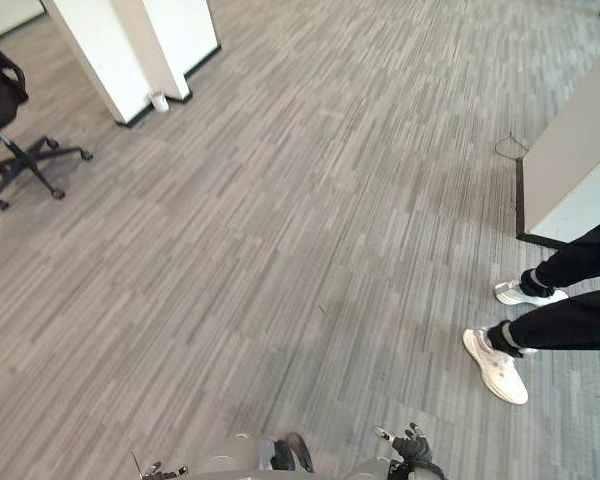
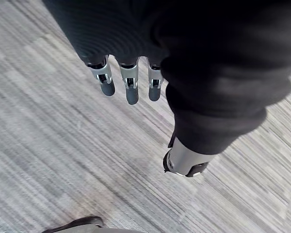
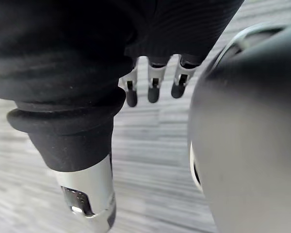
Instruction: Organize washtable
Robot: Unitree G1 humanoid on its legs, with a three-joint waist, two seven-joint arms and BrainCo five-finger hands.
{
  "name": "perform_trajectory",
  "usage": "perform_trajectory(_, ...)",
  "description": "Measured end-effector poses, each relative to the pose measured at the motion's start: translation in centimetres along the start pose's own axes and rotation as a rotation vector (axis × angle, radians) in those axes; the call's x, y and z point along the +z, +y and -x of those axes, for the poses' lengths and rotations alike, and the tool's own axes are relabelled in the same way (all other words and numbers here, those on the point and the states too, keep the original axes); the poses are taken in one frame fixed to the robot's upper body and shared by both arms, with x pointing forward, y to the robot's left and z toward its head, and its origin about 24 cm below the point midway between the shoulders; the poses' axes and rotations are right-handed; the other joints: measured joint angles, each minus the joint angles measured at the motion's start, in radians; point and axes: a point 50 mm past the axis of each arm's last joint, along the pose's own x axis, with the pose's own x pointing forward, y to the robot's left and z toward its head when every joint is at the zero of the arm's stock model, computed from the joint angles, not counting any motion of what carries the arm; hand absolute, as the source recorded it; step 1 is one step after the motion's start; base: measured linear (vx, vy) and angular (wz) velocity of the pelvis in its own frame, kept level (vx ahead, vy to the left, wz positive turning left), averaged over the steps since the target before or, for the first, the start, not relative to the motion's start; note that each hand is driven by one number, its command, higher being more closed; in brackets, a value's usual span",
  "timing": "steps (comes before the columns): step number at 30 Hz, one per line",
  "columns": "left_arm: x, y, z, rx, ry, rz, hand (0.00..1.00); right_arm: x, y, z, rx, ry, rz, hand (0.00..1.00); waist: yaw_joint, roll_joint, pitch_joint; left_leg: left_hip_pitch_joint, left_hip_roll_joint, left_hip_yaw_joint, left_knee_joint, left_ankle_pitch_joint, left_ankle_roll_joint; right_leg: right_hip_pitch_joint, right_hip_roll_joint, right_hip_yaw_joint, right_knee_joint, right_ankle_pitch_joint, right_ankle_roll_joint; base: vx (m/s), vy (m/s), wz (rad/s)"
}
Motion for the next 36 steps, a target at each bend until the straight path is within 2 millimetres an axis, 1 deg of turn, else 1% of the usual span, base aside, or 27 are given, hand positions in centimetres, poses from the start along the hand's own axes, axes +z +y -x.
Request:
perform_trajectory(2,1.0,-0.4,-0.2,-0.017,-0.032,-0.029,0.00,0.2,0.2,0.0,0.004,-0.014,-0.012,0.00,-0.019,-0.004,-0.009,0.047,-0.019,-0.023,-0.064,0.022,0.011,-0.056,0.090,0.038,0.110,-0.051,0.028,0.22,0.201,0.39)
perform_trajectory(3,2.2,-0.9,-0.4,-0.032,-0.063,-0.045,0.00,0.3,0.3,0.0,0.003,-0.024,-0.018,0.00,-0.024,0.004,-0.010,0.087,-0.041,-0.043,-0.121,0.045,-0.007,-0.120,0.164,0.029,0.167,-0.093,0.005,0.28,0.195,0.56)
perform_trajectory(4,3.7,-1.7,-0.6,-0.053,-0.102,-0.046,0.00,0.1,0.0,0.1,-0.011,-0.018,-0.031,0.00,-0.025,-0.017,-0.009,0.125,-0.055,-0.060,-0.159,0.057,-0.027,-0.176,0.234,0.002,0.162,-0.125,-0.011,0.31,0.186,0.64)
perform_trajectory(6,5.5,-2.8,-0.8,-0.082,-0.147,-0.047,0.00,-0.9,-0.4,0.4,-0.028,0.011,-0.043,0.00,-0.029,-0.009,0.018,0.179,-0.071,-0.115,-0.192,0.065,-0.033,-0.210,0.299,-0.068,0.091,-0.136,-0.038,0.37,0.160,0.88)
perform_trajectory(7,6.3,-3.9,-0.7,-0.117,-0.170,-0.049,0.00,-2.3,-0.7,0.9,-0.037,0.064,-0.044,0.00,-0.043,-0.022,0.027,0.237,-0.083,-0.162,-0.219,0.064,-0.034,-0.230,0.339,-0.122,0.001,-0.126,-0.055,0.51,0.210,1.32)
perform_trajectory(9,6.6,-5.0,-0.4,-0.150,-0.187,-0.061,0.00,-3.9,-1.0,1.5,-0.051,0.119,-0.057,0.00,-0.066,-0.015,0.027,0.295,-0.099,-0.225,-0.265,0.064,-0.035,-0.257,0.386,-0.208,-0.183,-0.071,-0.123,0.49,0.212,1.11)
perform_trajectory(10,6.3,-5.5,-0.2,-0.167,-0.185,-0.074,0.00,-4.6,-0.9,1.7,-0.051,0.143,-0.060,0.00,-0.074,-0.031,0.022,0.319,-0.123,-0.239,-0.256,0.064,-0.035,-0.266,0.396,-0.294,-0.261,-0.041,-0.192,0.60,0.250,0.47)
perform_trajectory(11,6.2,-5.4,-0.2,-0.168,-0.185,-0.081,0.00,-5.3,-1.0,2.1,-0.053,0.163,-0.060,0.00,-0.071,-0.057,0.000,0.322,-0.156,-0.230,-0.215,0.063,-0.035,-0.248,0.419,-0.370,-0.315,-0.033,-0.320,0.66,0.258,0.23)
perform_trajectory(12,6.1,-5.3,-0.2,-0.164,-0.182,-0.079,0.00,-5.5,-0.8,2.2,-0.049,0.167,-0.065,0.00,-0.070,-0.071,-0.012,0.323,-0.179,-0.231,-0.184,0.067,-0.039,-0.222,0.437,-0.377,-0.366,-0.026,-0.356,0.70,0.302,-0.17)
perform_trajectory(13,5.7,-5.8,0.0,-0.172,-0.162,-0.055,0.00,-4.8,-1.8,1.9,-0.071,0.142,-0.065,0.00,-0.075,-0.019,-0.016,0.322,-0.155,-0.227,-0.105,0.060,-0.052,-0.188,0.464,-0.344,-0.384,0.025,-0.352,0.75,0.383,-0.42)
perform_trajectory(14,5.4,-6.1,0.1,-0.179,-0.156,-0.041,0.00,-4.3,-2.5,1.8,-0.088,0.121,-0.062,0.00,-0.063,0.008,-0.025,0.275,-0.115,-0.206,0.048,0.090,-0.103,-0.154,0.487,-0.312,-0.409,0.025,-0.348,0.75,0.384,-0.44)
perform_trajectory(15,5.3,-5.9,0.1,-0.173,-0.152,-0.027,0.00,-4.1,-2.4,1.7,-0.087,0.112,-0.065,0.00,-0.069,0.016,-0.020,0.228,-0.071,-0.185,0.194,0.096,-0.114,-0.122,0.499,-0.300,-0.432,0.028,-0.344,0.71,0.315,-0.27)
perform_trajectory(17,4.6,-3.7,-0.2,-0.106,-0.136,0.042,0.00,-4.0,-1.8,1.7,-0.067,0.112,-0.065,0.00,-0.058,0.012,-0.016,0.055,0.115,-0.194,0.727,0.129,-0.127,0.010,0.542,-0.243,-0.494,0.012,-0.330,0.58,0.158,-0.30)
perform_trajectory(19,4.3,-2.3,-0.3,-0.054,-0.131,0.125,0.00,-3.2,-0.9,1.3,-0.027,0.089,-0.029,0.00,-0.010,-0.008,-0.010,-0.075,0.218,-0.237,0.946,0.126,-0.122,0.100,0.555,-0.156,-0.532,-0.004,-0.315,0.45,0.080,-0.92)
perform_trajectory(21,4.8,-1.0,-0.4,-0.022,-0.153,0.128,0.00,-2.0,0.7,0.8,0.028,0.057,0.006,0.00,0.021,-0.036,-0.008,-0.192,0.268,-0.297,0.967,0.124,-0.126,0.190,0.545,-0.065,-0.594,-0.007,-0.307,0.48,0.128,-1.21)
perform_trajectory(23,4.3,0.1,-0.5,0.003,-0.144,0.110,0.00,-1.0,2.6,0.6,0.090,0.027,0.038,0.00,0.039,-0.060,-0.007,-0.275,0.278,-0.319,0.856,0.122,-0.128,0.271,0.510,0.025,-0.649,-0.010,-0.277,0.49,0.218,-1.27)
perform_trajectory(24,3.5,0.5,-0.4,0.016,-0.127,0.105,0.00,-0.3,3.9,0.5,0.132,0.003,0.059,0.00,0.038,-0.070,-0.008,-0.319,0.275,-0.311,0.683,0.121,-0.129,0.325,0.474,0.080,-0.673,-0.013,-0.225,0.47,0.267,-1.02)
perform_trajectory(26,2.3,0.1,-0.1,0.014,-0.095,0.100,0.00,0.0,4.8,0.5,0.163,-0.013,0.094,0.00,0.041,-0.064,-0.010,-0.345,0.260,-0.320,0.437,0.126,-0.137,0.356,0.441,0.130,-0.672,-0.039,-0.190,0.51,0.317,-0.85)
perform_trajectory(27,1.8,0.0,0.1,0.015,-0.081,0.101,0.00,0.2,5.2,0.5,0.175,-0.020,0.108,0.00,0.043,-0.055,-0.012,-0.354,0.241,-0.346,0.283,0.147,-0.165,0.370,0.415,0.159,-0.668,-0.068,-0.173,0.56,0.369,-0.90)
perform_trajectory(28,1.2,-0.2,0.2,0.012,-0.062,0.100,0.00,0.1,5.2,0.6,0.184,-0.021,0.129,0.00,0.060,-0.044,-0.023,-0.362,0.205,-0.398,0.068,0.191,-0.226,0.388,0.371,0.202,-0.660,-0.120,-0.139,0.58,0.387,-0.91)
perform_trajectory(29,1.1,-0.3,0.2,0.010,-0.059,0.098,0.00,0.0,5.2,0.6,0.186,-0.019,0.140,0.00,0.065,-0.040,-0.026,-0.365,0.197,-0.420,0.015,0.199,-0.238,0.399,0.355,0.222,-0.656,-0.141,-0.126,0.63,0.436,-0.96)
perform_trajectory(30,0.3,0.1,0.3,0.018,-0.037,0.093,0.00,-0.8,5.0,0.8,0.195,0.001,0.153,0.00,0.069,-0.047,-0.041,-0.368,0.182,-0.427,0.023,0.293,-0.245,0.428,0.315,0.252,-0.645,-0.176,-0.108,0.70,0.485,-0.86)
perform_trajectory(31,-0.6,0.7,0.5,0.035,-0.011,0.089,0.00,-1.5,5.2,1.0,0.210,0.020,0.158,0.00,0.071,-0.059,-0.085,-0.373,0.155,-0.405,0.060,0.357,-0.184,0.407,0.276,0.291,-0.586,-0.187,-0.096,0.73,0.505,-0.83)
perform_trajectory(32,-0.6,1.2,0.5,0.044,-0.014,0.083,0.00,-1.7,5.5,1.2,0.221,0.026,0.163,0.00,0.072,-0.078,-0.099,-0.372,0.145,-0.377,0.089,0.333,-0.162,0.388,0.254,0.314,-0.537,-0.184,-0.091,0.74,0.494,-0.69)
perform_trajectory(33,-0.5,1.6,0.3,0.051,-0.016,0.077,0.00,-1.8,5.7,1.2,0.235,0.027,0.179,0.00,0.065,-0.096,-0.106,-0.351,0.124,-0.350,0.139,0.278,-0.130,0.355,0.227,0.330,-0.428,-0.151,-0.041,0.85,0.552,-0.44)
perform_trajectory(34,-0.4,1.9,0.2,0.054,-0.011,0.061,0.00,-2.3,5.5,1.3,0.242,0.047,0.181,0.00,0.056,-0.114,-0.107,-0.300,0.095,-0.335,0.160,0.242,-0.102,0.338,0.212,0.341,-0.303,-0.090,-0.034,0.82,0.515,-0.40)
perform_trajectory(36,-0.2,1.9,0.0,0.041,-0.012,0.024,0.00,-2.6,4.9,1.2,0.223,0.066,0.174,0.00,0.055,-0.116,-0.104,-0.209,0.078,-0.318,0.138,0.211,-0.070,0.260,0.223,0.384,-0.069,0.051,-0.018,0.52,0.311,-0.37)
